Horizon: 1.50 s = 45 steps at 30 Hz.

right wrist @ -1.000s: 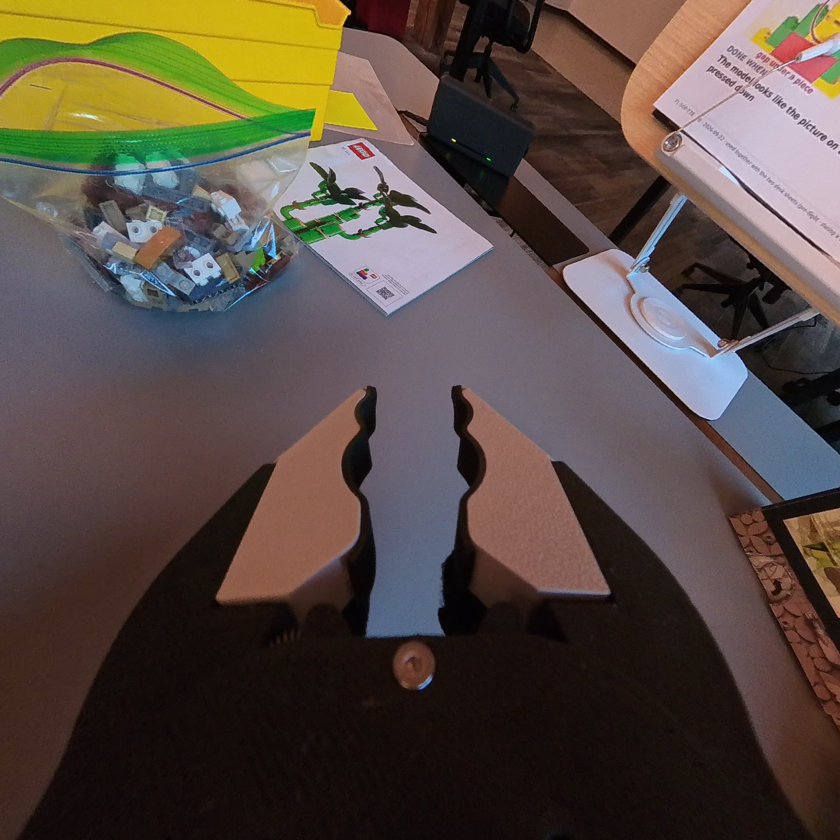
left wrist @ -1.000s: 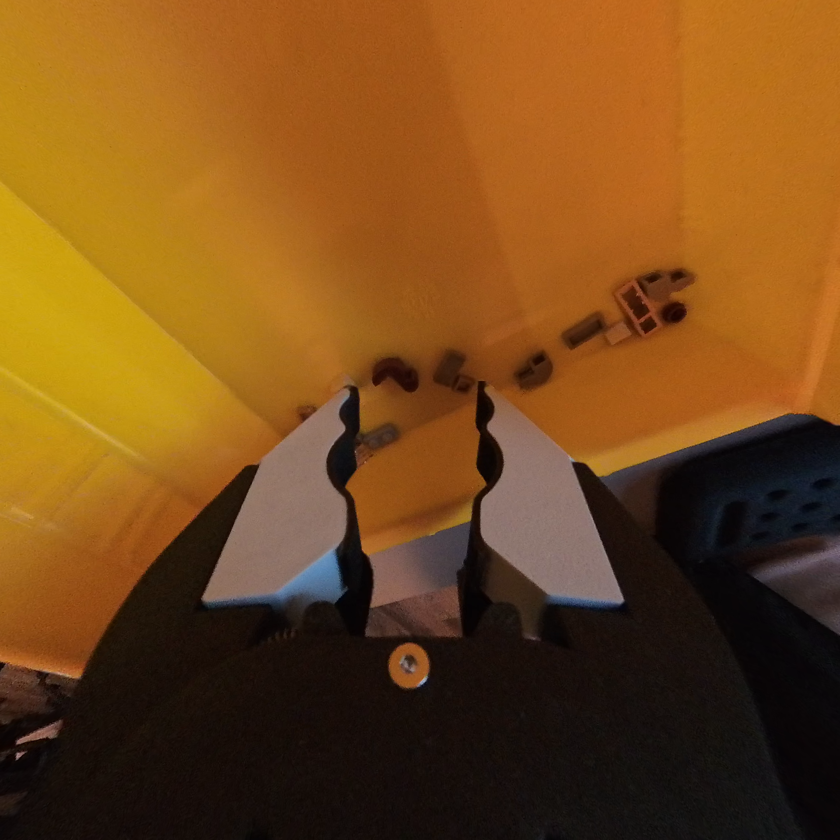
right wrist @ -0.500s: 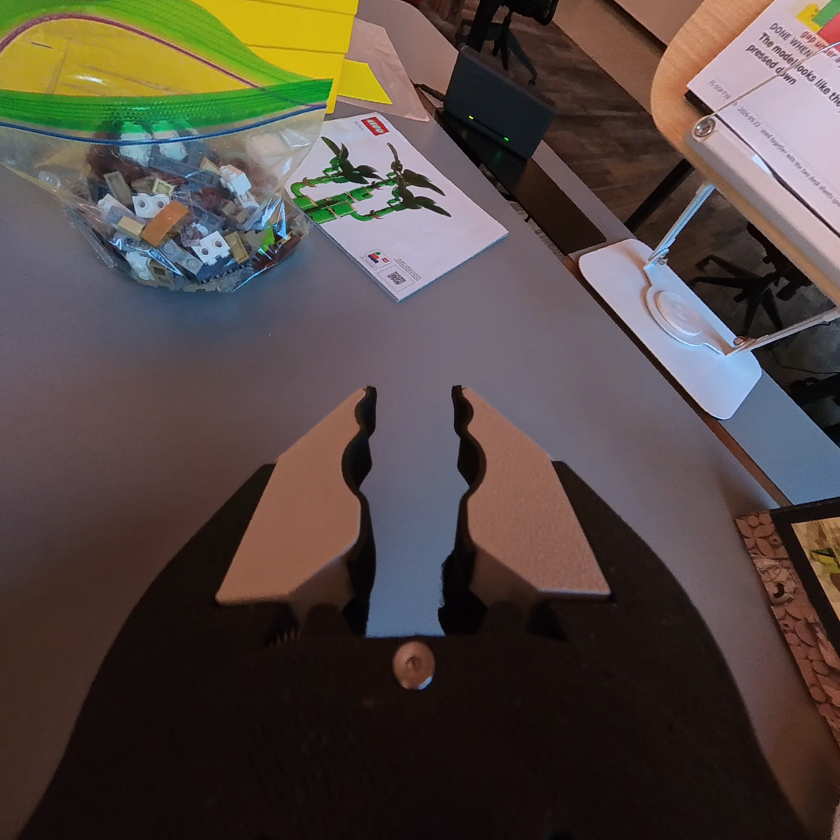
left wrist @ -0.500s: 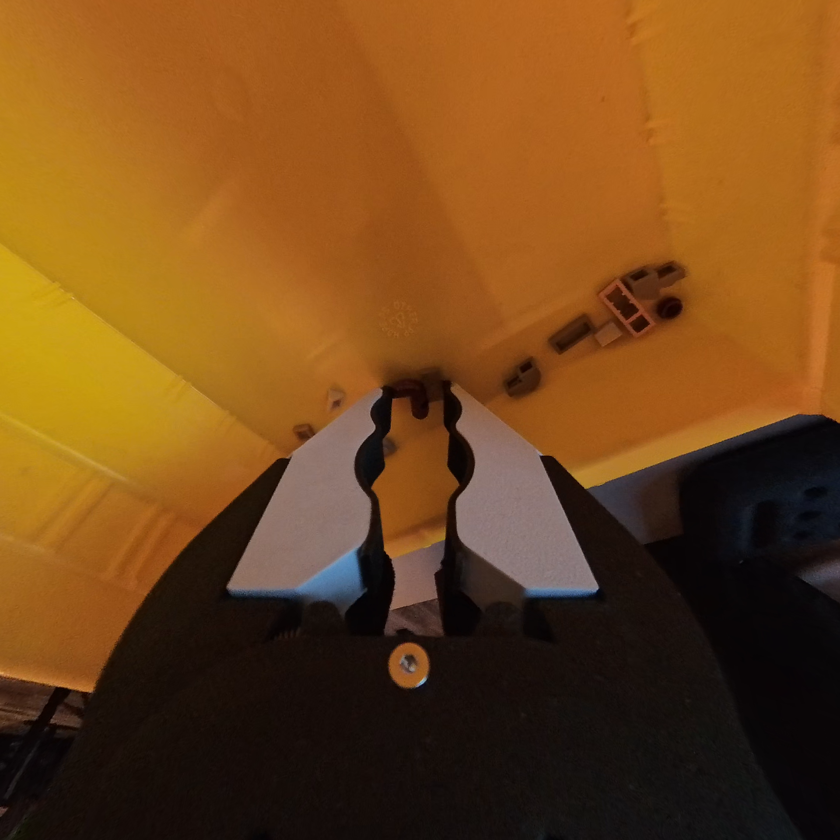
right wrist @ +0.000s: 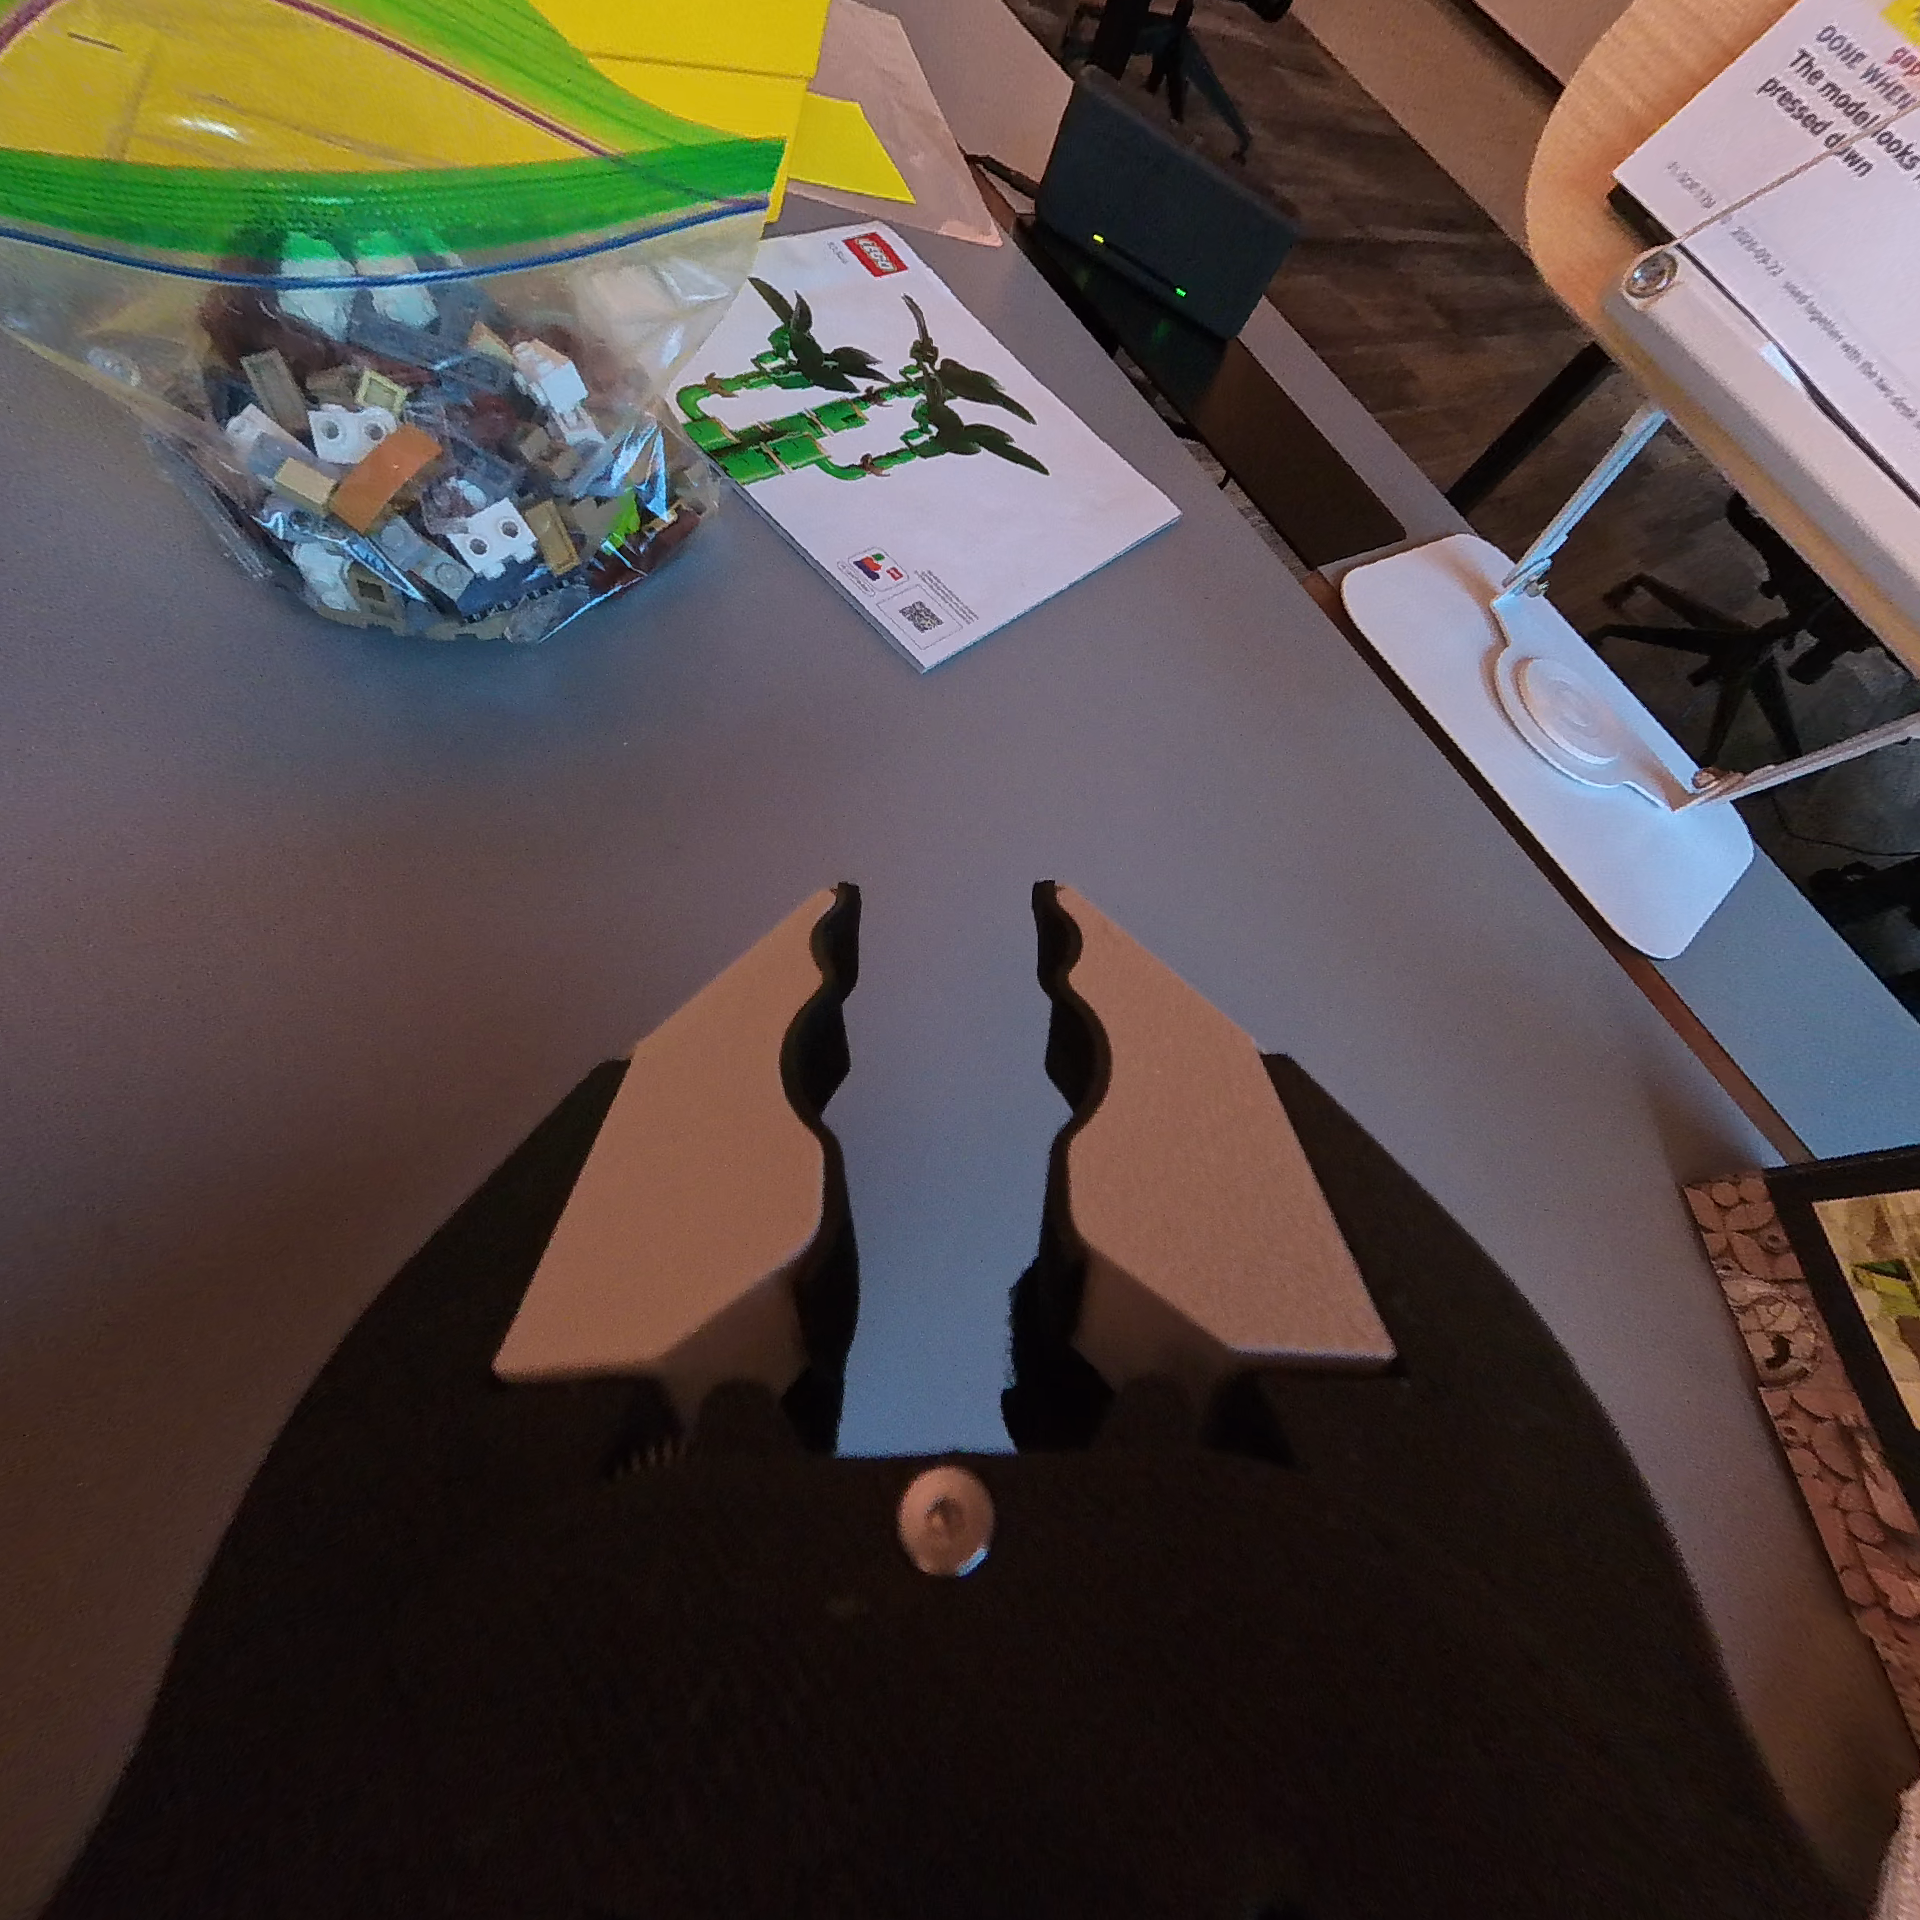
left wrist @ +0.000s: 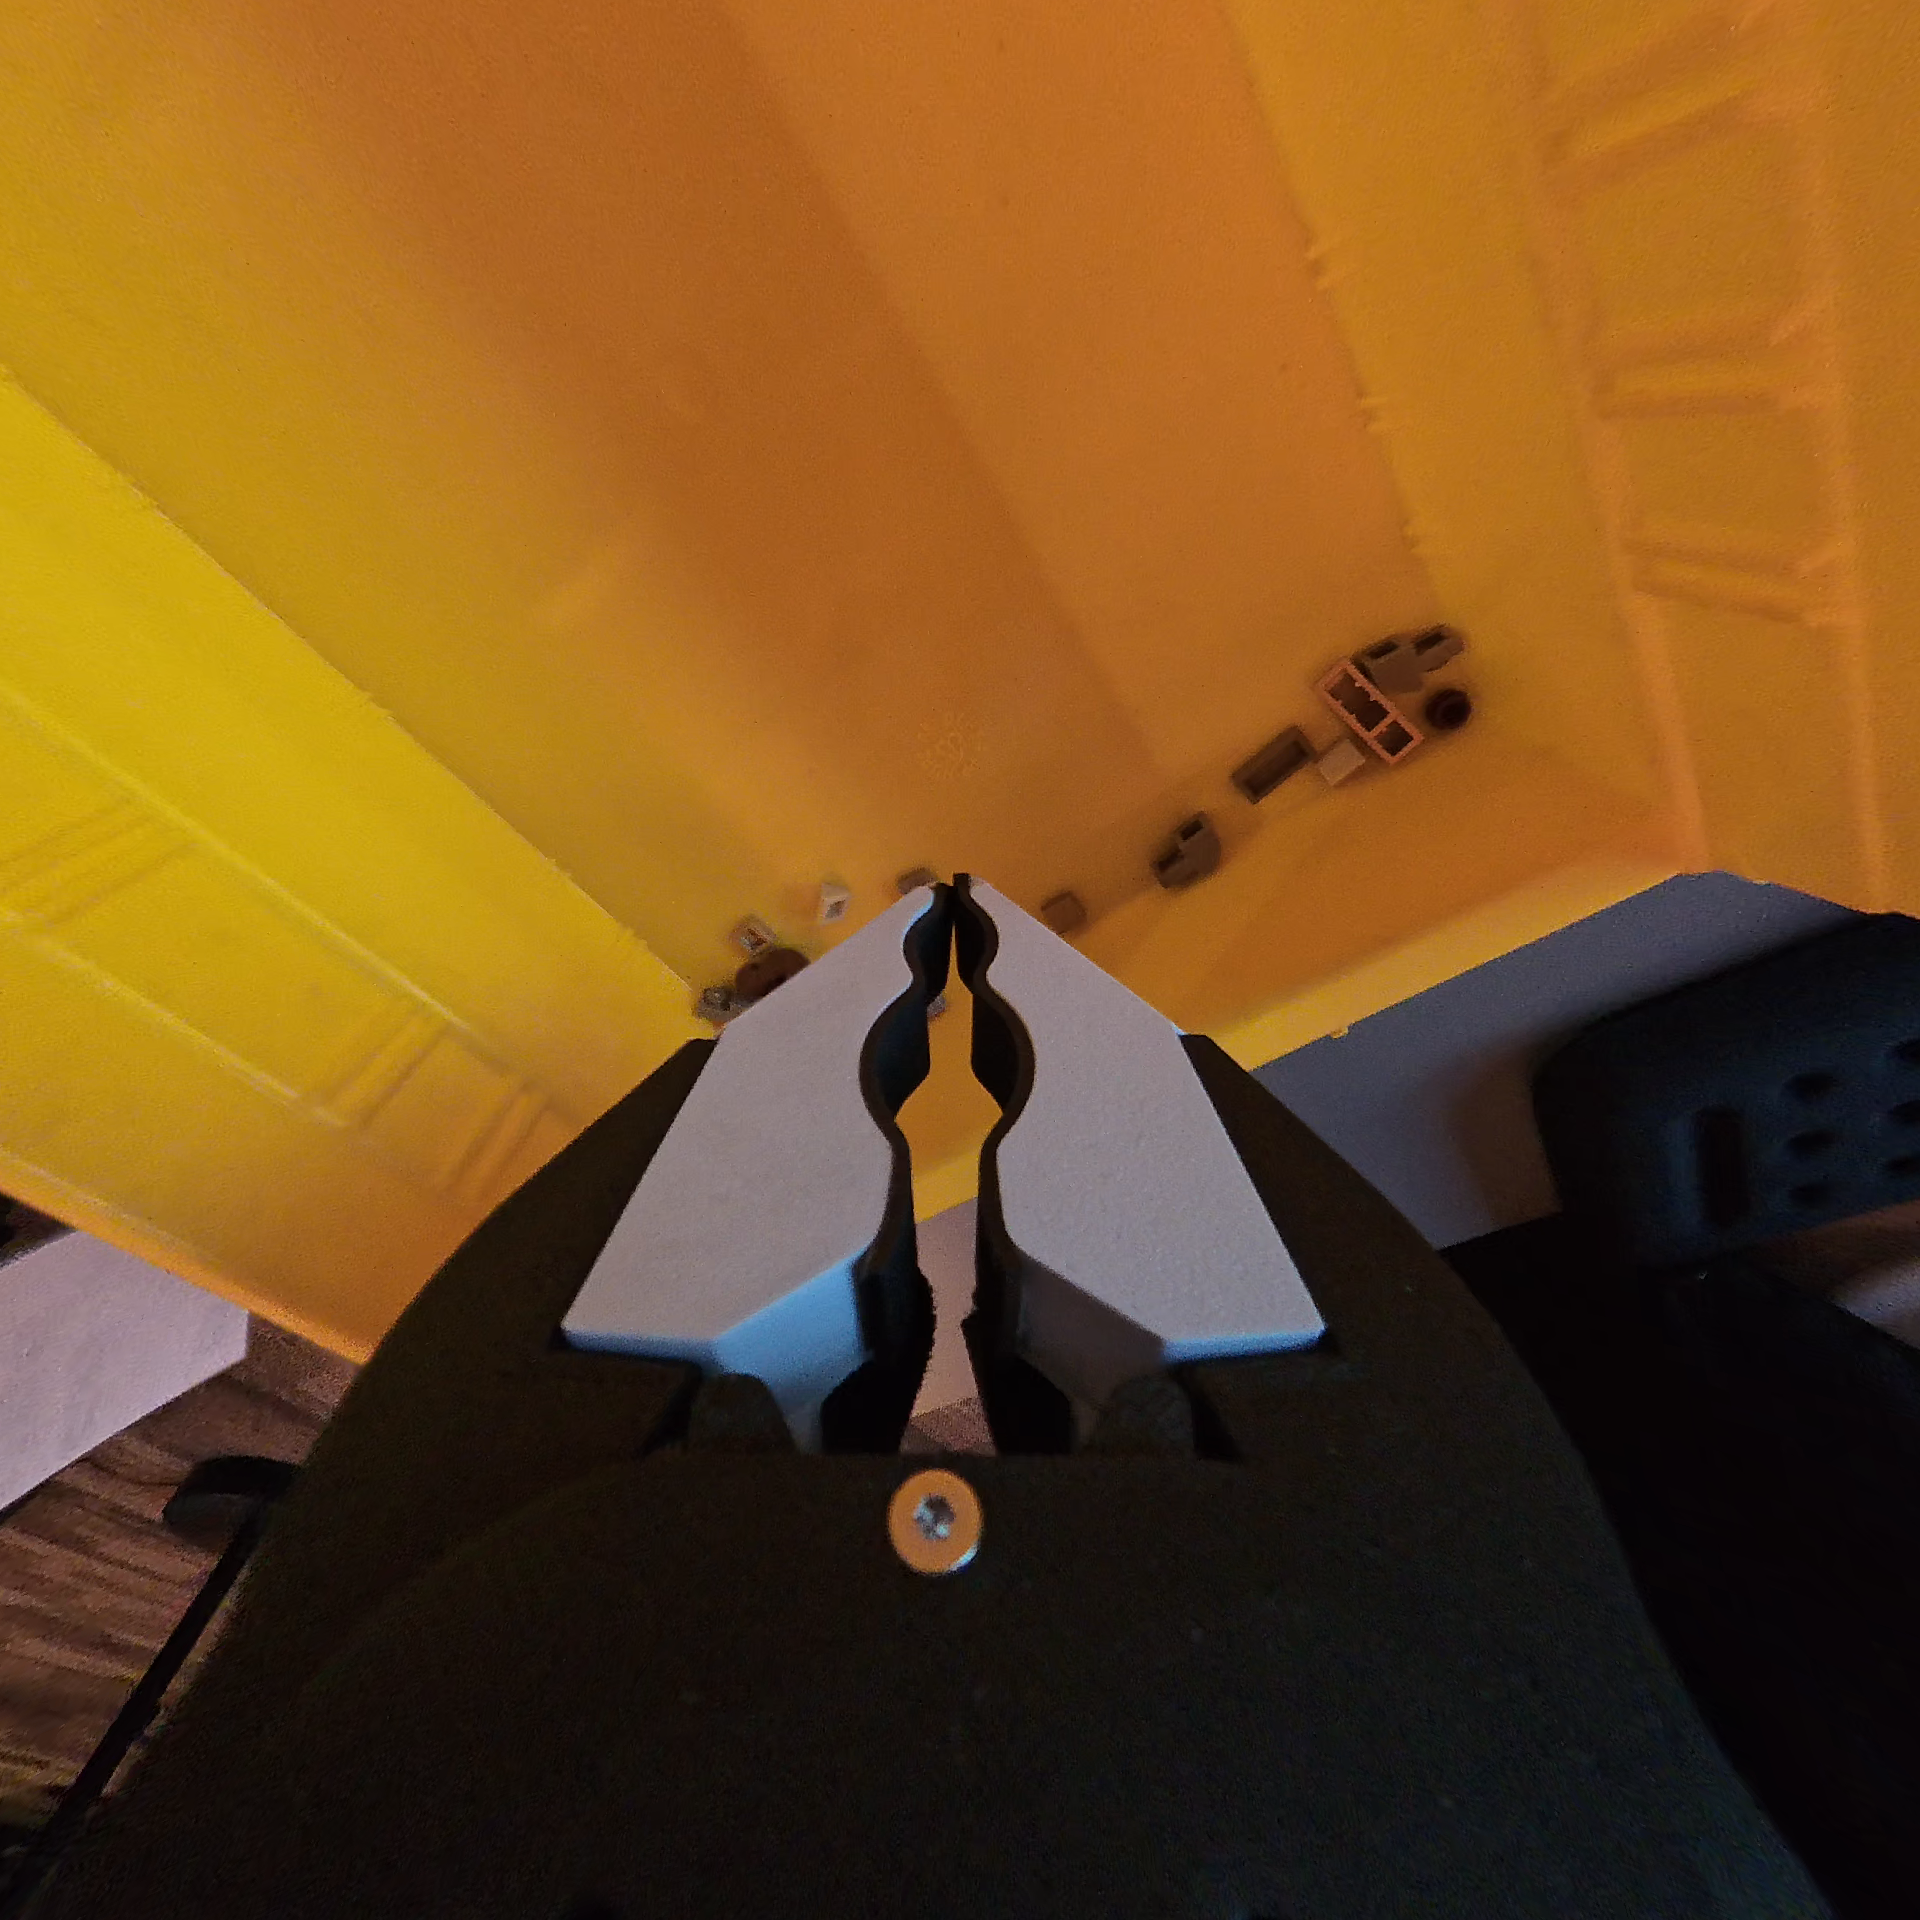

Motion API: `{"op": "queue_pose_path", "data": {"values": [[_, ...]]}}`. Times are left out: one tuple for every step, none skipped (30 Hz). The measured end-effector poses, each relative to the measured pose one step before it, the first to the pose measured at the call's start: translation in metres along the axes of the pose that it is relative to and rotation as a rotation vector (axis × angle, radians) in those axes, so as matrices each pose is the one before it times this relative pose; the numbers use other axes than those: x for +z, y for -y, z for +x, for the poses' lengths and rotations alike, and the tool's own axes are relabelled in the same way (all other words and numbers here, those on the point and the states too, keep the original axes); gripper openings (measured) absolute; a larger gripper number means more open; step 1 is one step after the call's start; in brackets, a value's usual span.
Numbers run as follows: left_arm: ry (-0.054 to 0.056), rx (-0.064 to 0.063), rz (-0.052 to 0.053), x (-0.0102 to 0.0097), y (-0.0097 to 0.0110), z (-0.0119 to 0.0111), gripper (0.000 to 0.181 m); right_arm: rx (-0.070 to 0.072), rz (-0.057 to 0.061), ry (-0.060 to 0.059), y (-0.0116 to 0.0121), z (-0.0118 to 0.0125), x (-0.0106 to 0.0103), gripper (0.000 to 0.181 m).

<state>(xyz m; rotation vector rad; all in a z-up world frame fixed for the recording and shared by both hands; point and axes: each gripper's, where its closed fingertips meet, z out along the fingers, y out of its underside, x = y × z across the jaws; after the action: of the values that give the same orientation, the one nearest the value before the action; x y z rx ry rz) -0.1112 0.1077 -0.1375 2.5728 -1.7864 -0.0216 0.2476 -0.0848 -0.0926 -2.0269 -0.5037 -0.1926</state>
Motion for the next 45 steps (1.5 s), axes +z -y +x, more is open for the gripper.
{"op": "queue_pose_path", "data": {"values": [[-0.0026, -0.0001, 0.0073, -0.00109, 0.00095, -0.00009, 0.000, -0.0030, -0.0017, -0.0004, -0.00010, -0.00022, -0.00003, 0.033], [-0.0102, -0.0069, 0.0041, -0.00051, 0.00003, 0.00053, 0.000, -0.0018, -0.0009, 0.0003, -0.00004, -0.00021, -0.00013, 0.033], [-0.0105, -0.0110, -0.0036, 0.00023, -0.00148, 0.00036, 0.000, -0.0007, -0.0005, 0.0002, -0.00007, -0.00010, -0.00011, 0.033], [-0.0066, -0.0123, -0.0112, 0.00127, -0.00294, -0.00042, 0.000, -0.0002, -0.0008, 0.0004, -0.00016, 0.00005, -0.00006, 0.033], [-0.0087, -0.0169, -0.0221, 0.00287, -0.00465, -0.00043, 0.000, -0.0006, -0.0012, 0.0002, -0.00013, 0.00004, 0.00000, 0.033], [-0.0117, -0.0230, -0.0320, 0.00401, -0.00545, -0.00019, 0.010, -0.0012, -0.0017, 0.0009, -0.00019, -0.00022, 0.00003, 0.033], [-0.0047, -0.0237, -0.0209, 0.00418, -0.00312, -0.00127, 0.022, -0.0020, -0.0023, 0.0012, -0.00022, -0.00040, 0.00014, 0.033], [0.0033, -0.0172, -0.0054, 0.00348, -0.00041, -0.00211, 0.028, -0.0034, -0.0021, 0.0004, -0.00003, -0.00033, 0.00012, 0.033], [0.0026, -0.0081, -0.0010, 0.00297, 0.00000, -0.00135, 0.029, -0.0037, -0.0017, 0.0001, 0.00003, -0.00039, 0.00007, 0.033], [-0.0030, -0.0033, -0.0046, 0.00277, -0.00068, -0.00009, 0.029, -0.0027, -0.0009, 0.0010, 0.00007, -0.00050, 0.00025, 0.033], [-0.0034, -0.0044, -0.0115, 0.00309, -0.00166, 0.00005, 0.029, -0.0008, -0.0019, 0.0016, -0.00033, -0.00040, 0.00021, 0.033], [-0.0005, -0.0040, -0.0149, 0.00333, -0.00181, 0.00003, 0.029, -0.0003, -0.0027, 0.0013, -0.00045, -0.00027, 0.00022, 0.033], [0.0101, 0.0006, -0.0102, 0.00282, -0.00067, -0.00123, 0.025, -0.0009, -0.0025, 0.0004, -0.00058, -0.00007, 0.00020, 0.033], [0.0184, 0.0077, 0.0049, 0.00070, 0.00114, -0.00191, 0.022, -0.0010, -0.0012, -0.0008, -0.00020, 0.00018, 0.00006, 0.033], [0.0018, 0.0107, 0.0034, -0.00016, 0.00059, 0.00044, 0.017, 0.0002, 0.0007, -0.0001, 0.00002, 0.00006, -0.00004, 0.033], [-0.0175, 0.0149, 0.0061, -0.00020, 0.00112, 0.00338, 0.006, 0.0016, 0.0010, 0.0006, 0.00021, 0.00005, -0.00004, 0.033], [-0.0083, 0.0141, 0.0143, -0.00060, 0.00232, 0.00216, 0.006, 0.0010, 0.0004, 0.0007, -0.00008, -0.00001, -0.00007, 0.033], [0.0057, 0.0078, 0.0125, -0.00159, 0.00178, 0.00024, 0.006, -0.0006, -0.0006, -0.0006, -0.00009, 0.00012, -0.00004, 0.033], [0.0095, 0.0040, 0.0123, -0.00346, 0.00106, -0.00022, 0.006, -0.0006, -0.0004, -0.0011, -0.00017, 0.00013, -0.00006, 0.033], [0.0039, 0.0042, 0.0266, -0.00637, 0.00286, 0.00143, 0.006, 0.0007, 0.0005, 0.0007, 0.00003, -0.00005, 0.00003, 0.033], [-0.0087, 0.0050, 0.0490, -0.01012, 0.00622, 0.00483, 0.006, 0.0011, 0.0002, 0.0006, -0.00005, -0.00007, 0.00014, 0.033], [-0.0232, 0.0100, 0.0715, -0.01414, 0.01008, 0.00953, 0.006, 0.0000, -0.0006, -0.0007, -0.00020, 0.00017, 0.00022, 0.033], [-0.0378, 0.0263, 0.0954, -0.01743, 0.01506, 0.01542, 0.006, 0.0003, -0.0013, 0.0003, -0.00041, -0.00003, 0.00036, 0.034], [-0.0541, 0.0497, 0.1137, -0.01839, 0.02016, 0.02155, 0.006, 0.0024, -0.0023, 0.0019, -0.00066, -0.00020, 0.00064, 0.033], [-0.0708, 0.0683, 0.1084, -0.01537, 0.02249, 0.02695, 0.006, 0.0016, -0.0041, 0.0027, -0.00087, -0.00045, 0.00066, 0.033], [-0.0858, 0.0744, 0.0814, -0.00891, 0.02115, 0.03028, 0.006, -0.0027, -0.0054, 0.0006, -0.00083, -0.00031, 0.00038, 0.033], [-0.0943, 0.0671, 0.0615, -0.00106, 0.02009, 0.03056, 0.006, -0.0066, -0.0045, -0.0018, -0.00038, -0.00025, -0.00001, 0.033], [-0.0791, 0.0508, 0.0499, 0.00635, 0.01921, 0.02518, 0.006, -0.0068, -0.0013, -0.0026, 0.00030, -0.00016, -0.00024, 0.033], [-0.0347, 0.0321, 0.0261, 0.01146, 0.01534, 0.01401, 0.006, -0.0037, 0.0033, -0.0030, 0.00110, 0.00014, -0.00074, 0.033], [0.0139, 0.0201, -0.0008, 0.01328, 0.00994, 0.00249, 0.006, -0.0004, 0.0080, -0.0024, 0.00167, 0.00022, -0.00085, 0.033], [0.0342, 0.0130, -0.0176, 0.01308, 0.00602, -0.00302, 0.006, 0.0028, 0.0096, 0.0008, 0.00165, -0.00002, -0.00063, 0.033], [0.0161, 0.0059, -0.0251, 0.01233, 0.00357, -0.00160, 0.006, 0.0041, 0.0062, 0.0023, 0.00086, -0.00021, -0.00028, 0.033], [-0.0027, 0.0009, -0.0229, 0.01121, 0.00275, 0.00043, 0.006, 0.0016, 0.0005, 0.0022, -0.00015, -0.00019, 0.00006, 0.033], [0.0099, -0.0050, -0.0268, 0.00969, 0.00107, -0.00268, 0.006, -0.0016, -0.0036, -0.0003, -0.00074, 0.00007, 0.00012, 0.034], [0.0221, -0.0074, -0.0265, 0.00785, -0.00007, -0.00471, 0.006, -0.0029, -0.0038, -0.0002, -0.00079, -0.00009, 0.00009, 0.034], [0.0217, -0.0048, -0.0179, 0.00578, 0.00023, -0.00434, 0.006, -0.0031, -0.0022, 0.0020, -0.00011, -0.00051, 0.00002, 0.033], [0.0211, -0.0042, -0.0192, 0.00432, -0.00076, -0.00429, 0.007, -0.0041, 0.0001, 0.0007, 0.00046, -0.00051, -0.00021, 0.033], [0.0137, -0.0048, -0.0262, 0.00322, -0.00219, -0.00319, 0.019, -0.0054, 0.0011, -0.0003, 0.00076, -0.00044, -0.00040, 0.033], [0.0055, -0.0049, -0.0151, 0.00186, -0.00114, -0.00172, 0.036, -0.0055, 0.0005, -0.0011, 0.00068, -0.00022, -0.00058, 0.033], [-0.0028, -0.0038, 0.0050, -0.00033, 0.00091, 0.00017, 0.041, -0.0043, 0.0005, -0.0019, 0.00062, 0.00001, -0.00051, 0.033], [-0.0114, -0.0005, 0.0213, -0.00294, 0.00250, 0.00179, 0.041, -0.0027, 0.0007, -0.0016, 0.00027, 0.00011, -0.00051, 0.033], [-0.0088, -0.0019, 0.0287, -0.00542, 0.00299, 0.00148, 0.040, -0.0010, 0.0007, -0.0006, 0.00016, 0.00004, -0.00053, 0.033], [0.0061, -0.0049, 0.0329, -0.00799, 0.00277, -0.00109, 0.040, -0.0003, 0.0003, -0.0008, 0.00016, 0.00016, -0.00039, 0.033], [0.0192, -0.0010, 0.0362, -0.01017, 0.00173, -0.00338, 0.041, -0.0011, -0.0003, -0.0021, 0.00003, 0.00026, -0.00038, 0.033], [0.0276, 0.0064, 0.0304, -0.01158, -0.00115, -0.00526, 0.040, -0.0024, -0.0003, -0.0037, 0.00007, 0.00060, -0.00051, 0.033]]}}
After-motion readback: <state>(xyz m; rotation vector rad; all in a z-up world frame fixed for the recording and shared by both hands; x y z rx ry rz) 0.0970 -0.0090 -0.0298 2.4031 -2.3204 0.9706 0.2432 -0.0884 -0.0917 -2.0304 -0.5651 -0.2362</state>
